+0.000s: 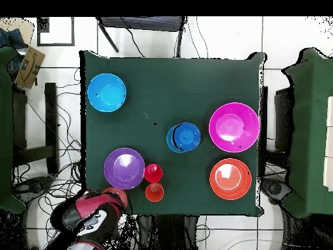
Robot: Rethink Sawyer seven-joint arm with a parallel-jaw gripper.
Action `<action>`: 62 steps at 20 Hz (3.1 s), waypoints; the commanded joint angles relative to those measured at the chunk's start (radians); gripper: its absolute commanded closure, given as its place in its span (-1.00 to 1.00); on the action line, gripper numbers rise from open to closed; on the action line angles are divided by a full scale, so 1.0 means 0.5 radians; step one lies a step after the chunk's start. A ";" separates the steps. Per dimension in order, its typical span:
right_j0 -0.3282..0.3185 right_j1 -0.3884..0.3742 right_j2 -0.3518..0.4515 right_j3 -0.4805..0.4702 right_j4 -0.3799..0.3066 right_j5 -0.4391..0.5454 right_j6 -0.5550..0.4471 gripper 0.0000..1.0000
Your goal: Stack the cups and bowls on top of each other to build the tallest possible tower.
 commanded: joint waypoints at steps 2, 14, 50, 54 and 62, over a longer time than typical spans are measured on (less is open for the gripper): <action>0.045 0.061 0.226 0.056 -0.078 -0.113 0.158 -1.00; 0.249 0.218 0.074 -0.009 -0.045 -0.306 0.227 -1.00; 0.106 -0.631 0.126 0.082 0.108 0.622 0.164 1.00; 0.049 -0.823 0.091 0.024 0.122 1.009 0.130 1.00; -0.112 -0.838 -0.013 -0.249 -0.037 1.405 -0.064 1.00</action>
